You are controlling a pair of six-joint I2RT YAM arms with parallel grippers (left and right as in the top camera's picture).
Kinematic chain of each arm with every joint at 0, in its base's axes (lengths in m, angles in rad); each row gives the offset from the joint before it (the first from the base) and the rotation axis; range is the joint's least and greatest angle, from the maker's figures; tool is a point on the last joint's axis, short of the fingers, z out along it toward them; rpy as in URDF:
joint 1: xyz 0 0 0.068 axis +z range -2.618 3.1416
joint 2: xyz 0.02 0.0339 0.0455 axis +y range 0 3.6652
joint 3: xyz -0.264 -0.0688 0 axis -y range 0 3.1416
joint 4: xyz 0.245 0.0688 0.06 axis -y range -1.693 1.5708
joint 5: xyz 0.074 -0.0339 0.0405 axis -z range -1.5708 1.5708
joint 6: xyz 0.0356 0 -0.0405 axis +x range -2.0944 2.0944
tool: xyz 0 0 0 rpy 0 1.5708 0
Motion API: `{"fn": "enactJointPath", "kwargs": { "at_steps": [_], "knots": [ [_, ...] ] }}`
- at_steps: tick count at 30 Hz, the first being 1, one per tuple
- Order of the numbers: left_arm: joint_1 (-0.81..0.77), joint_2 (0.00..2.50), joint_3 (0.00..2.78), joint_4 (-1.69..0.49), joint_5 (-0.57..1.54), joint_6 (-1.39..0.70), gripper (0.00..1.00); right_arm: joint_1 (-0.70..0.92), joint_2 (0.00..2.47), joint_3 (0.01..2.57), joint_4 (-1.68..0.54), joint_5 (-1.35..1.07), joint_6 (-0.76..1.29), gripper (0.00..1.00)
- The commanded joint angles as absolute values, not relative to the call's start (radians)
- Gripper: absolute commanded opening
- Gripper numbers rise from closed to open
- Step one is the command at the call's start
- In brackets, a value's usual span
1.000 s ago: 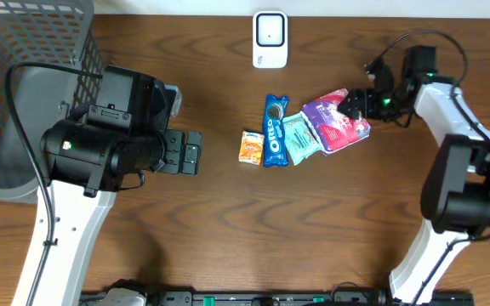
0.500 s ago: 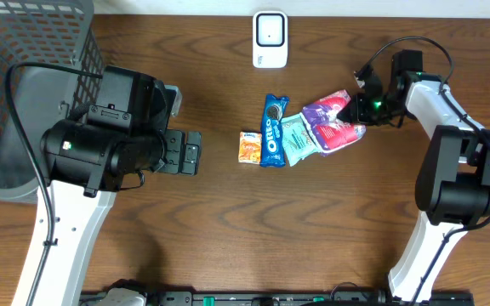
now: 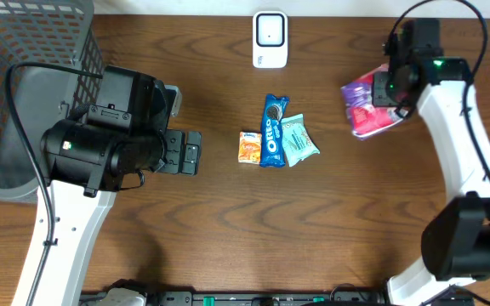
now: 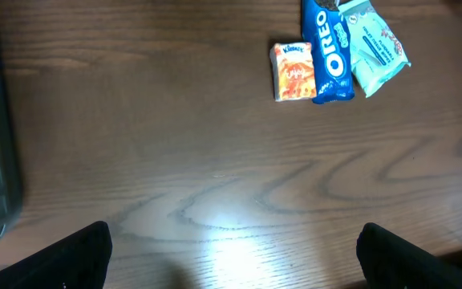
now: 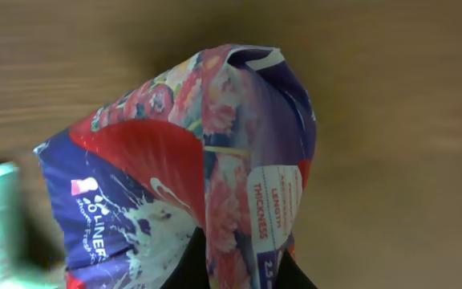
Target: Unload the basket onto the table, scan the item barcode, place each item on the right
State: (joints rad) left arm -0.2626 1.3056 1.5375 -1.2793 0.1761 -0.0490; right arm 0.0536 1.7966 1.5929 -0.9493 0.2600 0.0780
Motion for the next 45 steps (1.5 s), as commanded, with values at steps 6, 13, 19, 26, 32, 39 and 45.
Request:
{"fn": "enactJointPath", "kwargs": {
  "at_steps": [6,13,19,26,32,39,45],
  "knots": [
    [-0.257,1.309,1.547,-1.283,0.163,-0.05,0.98,0.153,1.901,1.495,-0.977,0.939,0.37,0.07],
    [-0.257,1.309,1.547,-1.283,0.163,-0.05,0.98,0.22,2.033,1.487,-0.991,0.923,0.37,0.15],
    [-0.257,1.309,1.547,-1.283,0.163,-0.05,0.98,0.354,2.059,1.488,-0.961,0.75,0.369,0.5],
    [-0.257,1.309,1.547,-1.283,0.163,-0.05,0.98,0.471,2.057,1.518,-0.911,0.554,0.366,0.99],
    [-0.257,1.309,1.547,-1.283,0.163,-0.05,0.98,0.442,2.052,1.666,-1.041,0.496,0.366,0.99],
    [-0.257,1.309,1.547,-1.283,0.163,-0.05,0.98,0.27,2.052,1.86,-1.23,0.345,0.278,0.99],
    [-0.257,1.309,1.547,-1.283,0.163,-0.05,0.98,0.072,2.054,1.839,-1.359,0.23,0.177,0.93]
  ]
}}
